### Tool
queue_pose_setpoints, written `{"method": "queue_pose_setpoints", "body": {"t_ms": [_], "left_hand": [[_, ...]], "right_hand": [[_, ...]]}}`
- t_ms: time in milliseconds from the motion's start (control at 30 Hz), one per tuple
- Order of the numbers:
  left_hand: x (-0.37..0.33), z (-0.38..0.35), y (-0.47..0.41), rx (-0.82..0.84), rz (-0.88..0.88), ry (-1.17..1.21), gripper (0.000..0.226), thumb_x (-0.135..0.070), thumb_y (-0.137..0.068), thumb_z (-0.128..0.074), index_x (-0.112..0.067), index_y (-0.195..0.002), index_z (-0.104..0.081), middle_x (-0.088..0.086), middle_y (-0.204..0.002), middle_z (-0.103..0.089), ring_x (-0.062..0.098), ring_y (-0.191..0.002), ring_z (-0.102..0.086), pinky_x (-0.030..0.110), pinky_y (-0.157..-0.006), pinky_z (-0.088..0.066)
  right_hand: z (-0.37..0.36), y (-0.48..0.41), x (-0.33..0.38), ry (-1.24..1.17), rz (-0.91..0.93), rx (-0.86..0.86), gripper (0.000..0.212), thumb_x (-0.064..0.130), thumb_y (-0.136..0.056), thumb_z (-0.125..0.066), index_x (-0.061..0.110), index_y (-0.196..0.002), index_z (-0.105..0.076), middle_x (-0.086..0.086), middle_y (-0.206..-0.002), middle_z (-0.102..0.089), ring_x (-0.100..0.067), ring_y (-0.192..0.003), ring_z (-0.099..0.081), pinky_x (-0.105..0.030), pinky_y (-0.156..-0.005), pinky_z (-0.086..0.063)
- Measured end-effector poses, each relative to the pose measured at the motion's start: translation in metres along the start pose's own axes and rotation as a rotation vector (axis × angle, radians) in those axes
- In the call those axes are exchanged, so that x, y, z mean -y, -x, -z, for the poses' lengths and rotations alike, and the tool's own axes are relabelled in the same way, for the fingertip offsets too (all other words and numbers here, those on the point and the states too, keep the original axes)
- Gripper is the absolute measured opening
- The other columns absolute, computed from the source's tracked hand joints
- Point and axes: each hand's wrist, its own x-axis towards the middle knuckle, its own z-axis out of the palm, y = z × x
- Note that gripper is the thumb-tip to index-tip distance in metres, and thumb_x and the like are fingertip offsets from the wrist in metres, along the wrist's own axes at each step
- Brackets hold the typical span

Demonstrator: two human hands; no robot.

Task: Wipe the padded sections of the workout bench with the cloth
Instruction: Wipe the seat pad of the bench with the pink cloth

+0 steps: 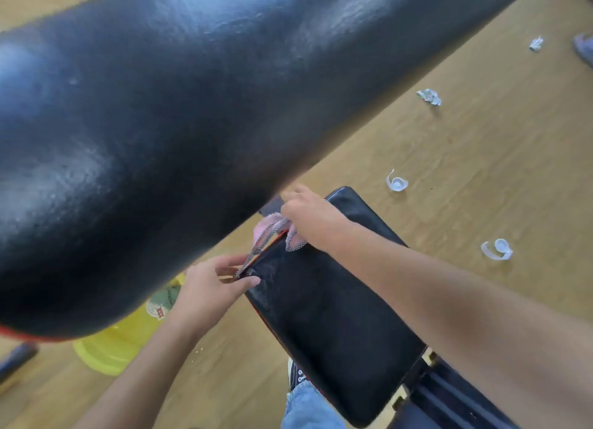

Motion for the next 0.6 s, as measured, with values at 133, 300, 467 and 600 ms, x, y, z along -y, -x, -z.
{"method": "queue_pose_setpoints", "body": {"t_ms": [133,300,467,600], "left_hand": [[-0.011,-0.005,-0.006,0.003,-0.029,-0.089,0.031,-0.02,-0.069,-0.087,-0.047,-0.073,-0.071,-0.034,-0.079,-0.071,-0.013,-0.079,-0.065,0.014,-0.068,-0.05],[-0.01,-0.008,-0.006,-0.021,-0.029,-0.123,0.02,-0.022,-0.072,-0.085,-0.036,-0.084,-0.078,-0.032,-0.078,-0.073,-0.016,-0.08,-0.064,0.018,-0.071,-0.048],[-0.012,-0.008,-0.004,-0.028,-0.044,-0.187,0.02,-0.022,-0.076,-0.082,-0.037,-0.088,-0.076,-0.018,-0.082,-0.075,0.003,-0.086,-0.067,0.016,-0.064,-0.045],[-0.016,-0.005,-0.005,-0.009,-0.035,-0.192,0.024,-0.027,-0.076,-0.082,-0.047,-0.083,-0.071,-0.025,-0.079,-0.073,0.01,-0.073,-0.064,0.033,-0.066,-0.048]], "right_hand": [[-0.002,-0.001,-0.067,-0.198,-0.184,-0.113,0.023,0.023,-0.077,-0.084,0.007,-0.091,-0.074,-0.005,-0.094,-0.062,-0.023,-0.098,-0.047,-0.037,-0.091,-0.051],[-0.02,0.006,-0.109,-0.497,-0.42,-0.237,0.013,0.006,-0.08,-0.076,0.014,-0.092,-0.075,-0.006,-0.096,-0.063,-0.024,-0.09,-0.054,-0.036,-0.085,-0.055],[-0.066,0.081,-0.118,-0.72,-0.638,-0.243,0.036,-0.001,-0.091,-0.057,0.026,-0.07,-0.047,0.002,-0.076,-0.046,-0.02,-0.073,-0.036,-0.026,-0.067,-0.034],[-0.109,0.167,-0.124,-0.763,-0.817,-0.112,0.039,-0.008,-0.082,-0.043,0.016,-0.052,-0.042,0.006,-0.056,-0.028,-0.018,-0.073,-0.024,-0.031,-0.049,-0.021]]}}
